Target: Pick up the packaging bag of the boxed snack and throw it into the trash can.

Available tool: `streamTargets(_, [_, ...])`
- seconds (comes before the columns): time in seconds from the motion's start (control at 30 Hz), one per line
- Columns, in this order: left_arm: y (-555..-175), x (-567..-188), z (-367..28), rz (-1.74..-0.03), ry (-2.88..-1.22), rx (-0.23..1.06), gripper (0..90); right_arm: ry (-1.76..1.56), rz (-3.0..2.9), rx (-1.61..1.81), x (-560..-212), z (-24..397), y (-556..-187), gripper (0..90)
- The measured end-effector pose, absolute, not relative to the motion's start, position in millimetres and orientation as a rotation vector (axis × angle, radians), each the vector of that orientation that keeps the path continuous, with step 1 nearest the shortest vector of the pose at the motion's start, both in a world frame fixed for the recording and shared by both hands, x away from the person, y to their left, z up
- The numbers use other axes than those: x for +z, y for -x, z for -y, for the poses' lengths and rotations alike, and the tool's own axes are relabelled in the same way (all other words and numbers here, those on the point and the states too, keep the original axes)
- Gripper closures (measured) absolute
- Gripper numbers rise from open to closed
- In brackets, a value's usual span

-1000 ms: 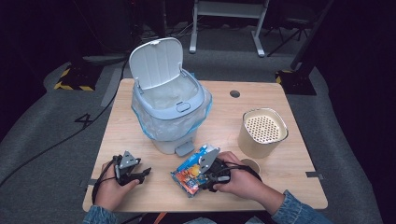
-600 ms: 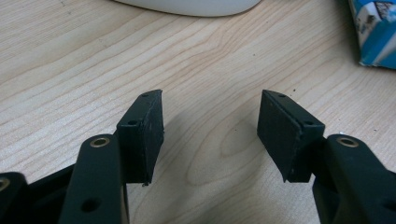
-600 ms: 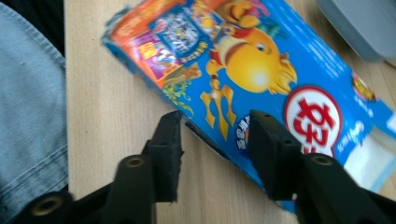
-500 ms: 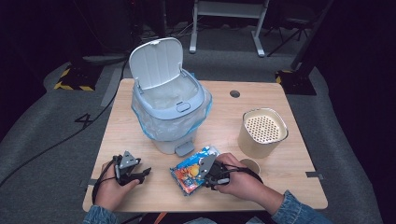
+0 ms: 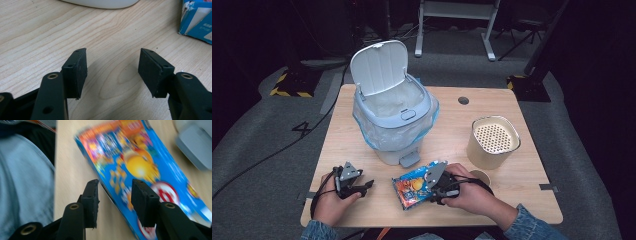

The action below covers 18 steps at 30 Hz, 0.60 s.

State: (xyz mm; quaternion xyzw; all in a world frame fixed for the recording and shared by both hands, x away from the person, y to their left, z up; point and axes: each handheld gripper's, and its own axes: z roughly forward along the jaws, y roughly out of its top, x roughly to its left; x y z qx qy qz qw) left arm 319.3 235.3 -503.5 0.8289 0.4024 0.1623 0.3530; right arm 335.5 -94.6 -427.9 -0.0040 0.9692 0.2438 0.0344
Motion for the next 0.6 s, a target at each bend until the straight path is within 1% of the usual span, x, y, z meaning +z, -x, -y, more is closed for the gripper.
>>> streamTargets(0.17, [-319.2, -503.5, -235.2, -1.041, -2.145, 0.421, 40.6, -0.034, -2.958, 0.605, -429.1, 115.0, -342.3, 58.3])
streamTargets(0.37, [-319.2, -503.5, -235.2, -1.041, -2.145, 0.421, 40.6, -0.047, -2.947, 0.506, -436.3, 116.0, -343.9, 61.2])
streamTargets(0.6, [-319.2, -503.4, -235.2, -1.040, -2.146, 0.423, 40.6, 0.088, -2.919, 0.430, -442.2, 104.5, -341.4, 73.7])
